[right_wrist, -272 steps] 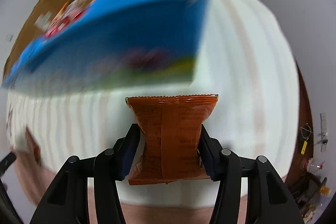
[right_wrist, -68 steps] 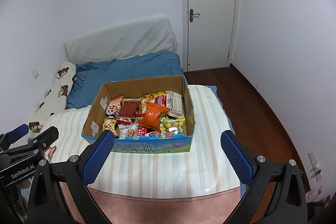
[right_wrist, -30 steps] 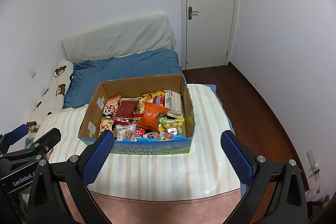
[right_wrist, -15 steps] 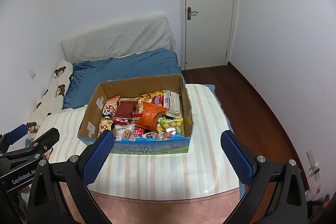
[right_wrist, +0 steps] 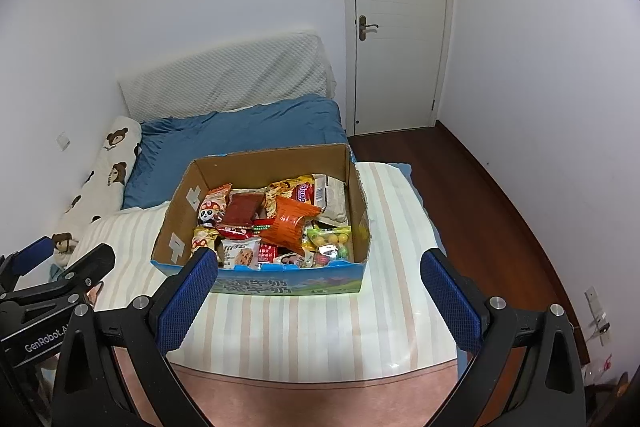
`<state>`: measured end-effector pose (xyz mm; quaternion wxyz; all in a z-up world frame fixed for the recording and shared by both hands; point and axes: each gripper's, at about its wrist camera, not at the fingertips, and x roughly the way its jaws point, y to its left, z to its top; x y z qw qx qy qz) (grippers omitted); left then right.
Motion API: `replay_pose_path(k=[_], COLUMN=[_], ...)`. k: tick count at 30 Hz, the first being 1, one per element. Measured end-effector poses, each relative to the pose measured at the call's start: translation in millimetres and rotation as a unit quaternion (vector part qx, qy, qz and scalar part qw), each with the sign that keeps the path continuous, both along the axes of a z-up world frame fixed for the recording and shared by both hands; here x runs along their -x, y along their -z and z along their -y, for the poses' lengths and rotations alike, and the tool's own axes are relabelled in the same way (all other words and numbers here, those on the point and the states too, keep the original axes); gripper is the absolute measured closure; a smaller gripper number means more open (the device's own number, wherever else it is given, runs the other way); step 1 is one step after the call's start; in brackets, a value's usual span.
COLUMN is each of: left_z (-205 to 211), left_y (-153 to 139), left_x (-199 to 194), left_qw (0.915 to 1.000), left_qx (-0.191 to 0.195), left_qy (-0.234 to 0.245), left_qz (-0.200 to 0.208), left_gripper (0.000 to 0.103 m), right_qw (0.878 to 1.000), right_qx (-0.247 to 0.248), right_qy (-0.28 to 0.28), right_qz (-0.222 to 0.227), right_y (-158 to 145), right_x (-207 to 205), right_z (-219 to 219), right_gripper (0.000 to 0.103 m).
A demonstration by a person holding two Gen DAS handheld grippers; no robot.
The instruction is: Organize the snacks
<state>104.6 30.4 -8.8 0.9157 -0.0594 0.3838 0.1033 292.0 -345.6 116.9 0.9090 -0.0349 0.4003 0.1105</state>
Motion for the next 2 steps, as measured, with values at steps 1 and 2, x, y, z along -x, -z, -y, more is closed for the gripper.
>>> replay_pose_path(k=[1,2], left_z=[0.2,0.4], left_y=[-0.6,-1.1], left_x=[0.6,1.3], left_qw=[1.0,1.0], left_qx=[0.0,0.0], left_qy=[0.0,0.001], left_qz=[0.001,0.002], left_gripper=[0.0,0.0], right_qw=[1.0,1.0], right_qx=[0.0,-0.001], right_qy=[0.0,0.0], right_qz=[0.0,0.001], right_y=[-0.4,-0.8], right_x=[0.0,0.3], right_z=[-0.2,0.0], right_gripper=[0.0,0.0])
